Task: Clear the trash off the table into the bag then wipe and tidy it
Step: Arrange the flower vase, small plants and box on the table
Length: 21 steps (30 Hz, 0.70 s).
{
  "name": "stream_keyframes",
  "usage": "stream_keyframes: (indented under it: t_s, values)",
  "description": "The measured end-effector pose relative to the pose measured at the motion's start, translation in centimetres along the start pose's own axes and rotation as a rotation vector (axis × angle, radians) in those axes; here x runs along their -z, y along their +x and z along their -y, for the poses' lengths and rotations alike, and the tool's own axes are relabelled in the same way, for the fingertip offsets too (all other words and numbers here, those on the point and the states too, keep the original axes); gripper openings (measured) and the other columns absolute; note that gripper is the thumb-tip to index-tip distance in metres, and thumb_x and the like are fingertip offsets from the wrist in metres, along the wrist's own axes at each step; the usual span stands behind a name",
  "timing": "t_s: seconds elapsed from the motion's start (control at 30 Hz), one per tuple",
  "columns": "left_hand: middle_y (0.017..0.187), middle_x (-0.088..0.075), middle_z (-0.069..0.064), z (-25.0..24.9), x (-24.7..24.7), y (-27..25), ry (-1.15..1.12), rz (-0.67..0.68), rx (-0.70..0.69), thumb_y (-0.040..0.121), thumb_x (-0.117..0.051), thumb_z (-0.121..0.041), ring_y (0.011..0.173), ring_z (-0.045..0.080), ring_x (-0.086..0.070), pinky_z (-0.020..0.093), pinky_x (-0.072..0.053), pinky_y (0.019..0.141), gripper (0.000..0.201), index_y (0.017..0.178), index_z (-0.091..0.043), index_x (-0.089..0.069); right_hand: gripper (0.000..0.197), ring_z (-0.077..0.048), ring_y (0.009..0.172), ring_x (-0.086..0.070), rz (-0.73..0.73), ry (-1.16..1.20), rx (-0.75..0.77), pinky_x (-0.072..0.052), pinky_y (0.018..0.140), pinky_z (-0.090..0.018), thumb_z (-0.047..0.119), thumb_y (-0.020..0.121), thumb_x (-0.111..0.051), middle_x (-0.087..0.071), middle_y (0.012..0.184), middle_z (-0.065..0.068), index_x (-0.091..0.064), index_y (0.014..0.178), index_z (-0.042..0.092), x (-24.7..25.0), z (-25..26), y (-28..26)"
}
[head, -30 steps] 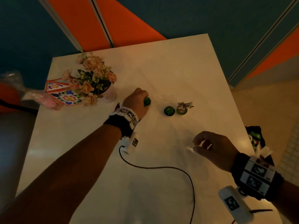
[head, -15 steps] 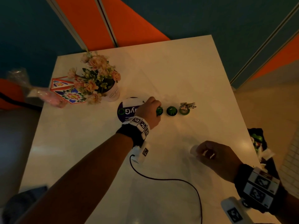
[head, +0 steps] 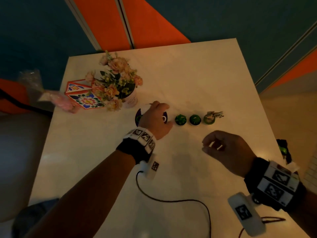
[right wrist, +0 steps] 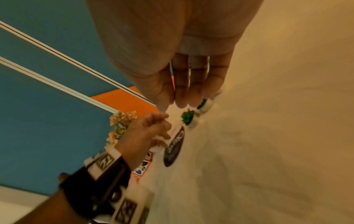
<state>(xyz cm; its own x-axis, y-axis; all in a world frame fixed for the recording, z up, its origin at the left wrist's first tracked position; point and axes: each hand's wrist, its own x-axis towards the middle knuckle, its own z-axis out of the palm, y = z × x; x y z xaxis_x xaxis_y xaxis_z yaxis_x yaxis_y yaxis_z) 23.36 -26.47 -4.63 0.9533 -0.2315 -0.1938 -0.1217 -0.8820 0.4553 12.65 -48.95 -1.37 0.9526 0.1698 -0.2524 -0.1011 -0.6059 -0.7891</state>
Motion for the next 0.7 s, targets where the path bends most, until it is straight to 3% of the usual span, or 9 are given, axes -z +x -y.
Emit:
stream_keyframes:
  t_s: [0.07, 0.13, 0.2, 0.27, 0.33, 0.4, 0.5, 0.6, 0.7]
  values:
    - [0.115, -0.056, -0.001, 2.8, 1.7, -1.6, -0.003, -0.053, 0.106, 0.081, -0.066, -0.030, 0.104, 0.016, -0.056, 0.027, -0.043, 0.089, 0.032, 0.110, -0.019, -0.059, 0.012, 0.000, 0.082, -0.058, -0.019, 0.014, 0.057, -0.042, 0.067, -0.004, 0.018, 0.085, -0.070, -0.062, 0.088, 0.015, -0.061, 0.085, 0.027, -0.4, 2.4, 1.9]
    - [0.099, -0.063, -0.004, 6.3, 2.7, -3.1, -0.102, -0.056, 0.310, 0.080, -0.069, -0.031, 0.091, 0.014, -0.059, 0.024, -0.046, 0.084, 0.023, 0.098, -0.019, -0.063, 0.008, 0.005, 0.077, -0.057, -0.040, 0.035, 0.114, -0.040, 0.066, -0.003, 0.016, 0.085, -0.069, -0.059, 0.085, 0.016, -0.062, 0.089, 0.019, -1.3, 4.8, 4.4]
    - [0.090, -0.067, -0.004, 9.6, 3.3, -3.4, -0.295, -0.104, 0.516, 0.075, -0.073, -0.035, 0.087, 0.018, -0.065, 0.034, -0.053, 0.086, 0.026, 0.094, -0.022, -0.061, 0.012, 0.002, 0.074, -0.056, -0.050, 0.051, 0.141, -0.040, 0.066, -0.007, 0.015, 0.085, -0.069, -0.059, 0.088, 0.013, -0.061, 0.094, 0.016, -2.6, 7.1, 7.5]
    - [0.089, -0.069, -0.003, 12.0, 3.8, -3.0, -0.448, -0.173, 0.612, 0.068, -0.076, -0.040, 0.087, 0.025, -0.067, 0.046, -0.055, 0.083, 0.038, 0.097, -0.024, -0.056, 0.022, -0.008, 0.083, -0.058, -0.016, 0.086, 0.116, -0.045, 0.071, -0.018, 0.016, 0.086, -0.067, -0.059, 0.103, 0.008, -0.059, 0.107, 0.017, -4.2, 9.2, 10.6]
    - [0.094, -0.068, -0.004, 14.1, 3.5, -2.0, -0.543, -0.223, 0.617, 0.053, -0.076, -0.051, 0.091, 0.028, -0.067, 0.051, -0.054, 0.083, 0.062, 0.106, -0.028, -0.052, 0.036, -0.014, 0.095, -0.058, 0.026, 0.088, 0.077, -0.046, 0.078, -0.027, 0.017, 0.088, -0.065, -0.054, 0.119, 0.006, -0.053, 0.122, 0.019, -5.7, 10.8, 13.4]
    - [0.110, -0.066, -0.003, 15.5, 3.0, -1.0, -0.645, -0.256, 0.588, 0.041, -0.074, -0.056, 0.101, 0.029, -0.064, 0.055, -0.053, 0.085, 0.078, 0.111, -0.039, -0.046, 0.050, -0.017, 0.109, -0.055, 0.058, 0.065, 0.019, -0.045, 0.083, -0.030, 0.017, 0.089, -0.064, -0.049, 0.135, 0.003, -0.043, 0.134, 0.022, -7.1, 11.9, 16.0]
    - [0.131, -0.056, 0.000, 16.7, 2.0, 0.4, -0.625, -0.252, 0.520, 0.042, -0.072, -0.059, 0.113, 0.031, -0.058, 0.053, -0.052, 0.087, 0.088, 0.122, -0.046, -0.035, 0.066, -0.022, 0.126, -0.046, 0.088, 0.117, -0.089, -0.044, 0.085, -0.033, 0.000, 0.087, -0.059, -0.038, 0.148, 0.000, -0.033, 0.142, 0.025, -8.9, 12.7, 19.5]
    - [0.130, -0.057, 0.004, 14.4, 3.1, 0.5, -0.644, -0.244, 0.513, 0.046, -0.071, -0.060, 0.111, 0.030, -0.060, 0.049, -0.054, 0.087, 0.092, 0.128, -0.034, -0.037, 0.074, -0.023, 0.122, -0.044, 0.111, 0.247, -0.174, -0.039, 0.082, -0.032, -0.017, 0.082, -0.052, -0.037, 0.149, -0.005, -0.034, 0.143, 0.021, -9.9, 13.5, 21.8]
    - [0.111, -0.065, 0.013, 12.6, 4.0, 0.1, -0.690, -0.309, 0.530, 0.067, -0.079, -0.034, 0.100, 0.031, -0.064, 0.046, -0.054, 0.086, 0.062, 0.118, -0.009, -0.054, 0.058, -0.024, 0.117, -0.049, 0.110, 0.235, -0.189, -0.035, 0.074, -0.023, -0.017, 0.083, -0.051, -0.052, 0.132, -0.009, -0.042, 0.135, 0.006, -10.3, 13.9, 22.6]
